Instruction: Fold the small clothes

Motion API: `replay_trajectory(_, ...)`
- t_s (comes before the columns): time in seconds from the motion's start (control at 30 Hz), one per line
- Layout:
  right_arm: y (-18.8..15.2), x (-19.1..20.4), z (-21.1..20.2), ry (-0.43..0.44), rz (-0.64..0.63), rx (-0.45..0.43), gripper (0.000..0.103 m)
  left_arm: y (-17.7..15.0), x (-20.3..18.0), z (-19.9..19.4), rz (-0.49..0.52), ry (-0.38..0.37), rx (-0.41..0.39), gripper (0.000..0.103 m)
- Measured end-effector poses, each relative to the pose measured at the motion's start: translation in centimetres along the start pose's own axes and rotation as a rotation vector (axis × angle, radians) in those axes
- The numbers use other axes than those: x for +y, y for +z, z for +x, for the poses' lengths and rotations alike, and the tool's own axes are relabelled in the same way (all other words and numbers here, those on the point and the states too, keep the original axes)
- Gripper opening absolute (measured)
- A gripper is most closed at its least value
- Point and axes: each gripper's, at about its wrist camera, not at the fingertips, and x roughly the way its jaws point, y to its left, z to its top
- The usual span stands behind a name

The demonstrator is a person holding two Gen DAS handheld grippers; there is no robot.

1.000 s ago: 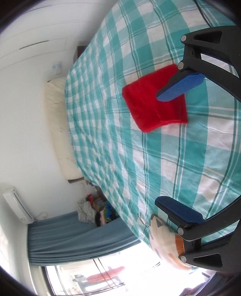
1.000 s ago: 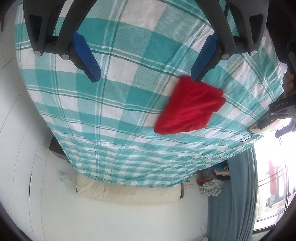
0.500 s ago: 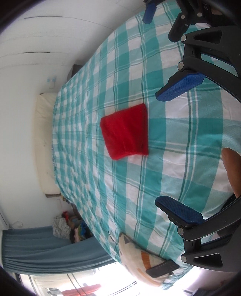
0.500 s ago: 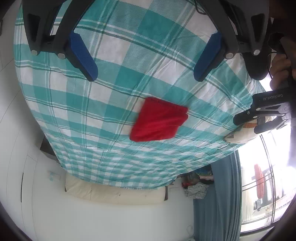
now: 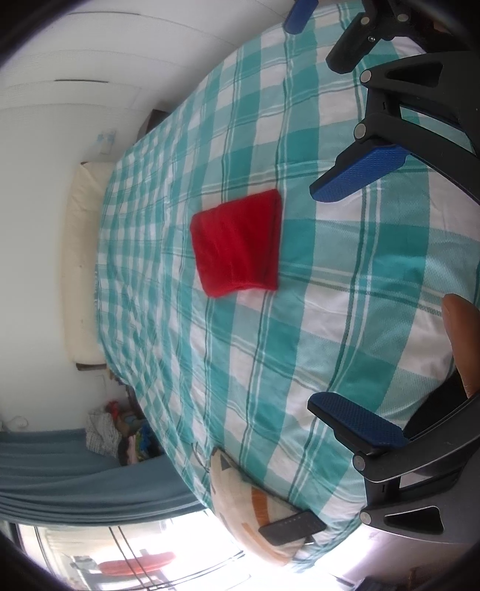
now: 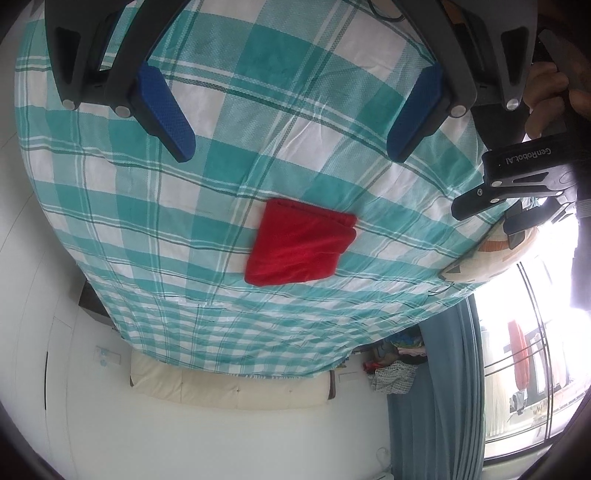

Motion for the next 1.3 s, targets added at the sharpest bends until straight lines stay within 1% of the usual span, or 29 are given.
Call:
replay_trajectory(0.23,0.3,0.1,-0.5,-0.033,-0.015,-0.018,0.102,0.0,-0.1,0.0,0.004,0.007,0.002,0.103)
replay_trajectory(0.6,1.1,0.4,-0.8,-0.018,-0.007,-0.021,0.102,0.3,-0.1,0.0,0.014,0.028,0.004,0.103)
replay_trajectory(0.93,1.6,0.9,-0.7,-0.009,-0.016,-0.036,0.102,0.4,-0.1,0.1,0.013,0.031,0.012,0.103)
replay_trajectory(1.13,1.7,1.1,-0.3,-0.005,-0.019,-0.024,0.102,0.3,-0.3,0.1,0.018,0.039,0.006,0.103)
replay_trajectory(1.3,1.8,1.1,0.1,0.011,-0.008,0.002,0.102,0.2,-0.4,0.0,0.019,0.034,0.005,0.103)
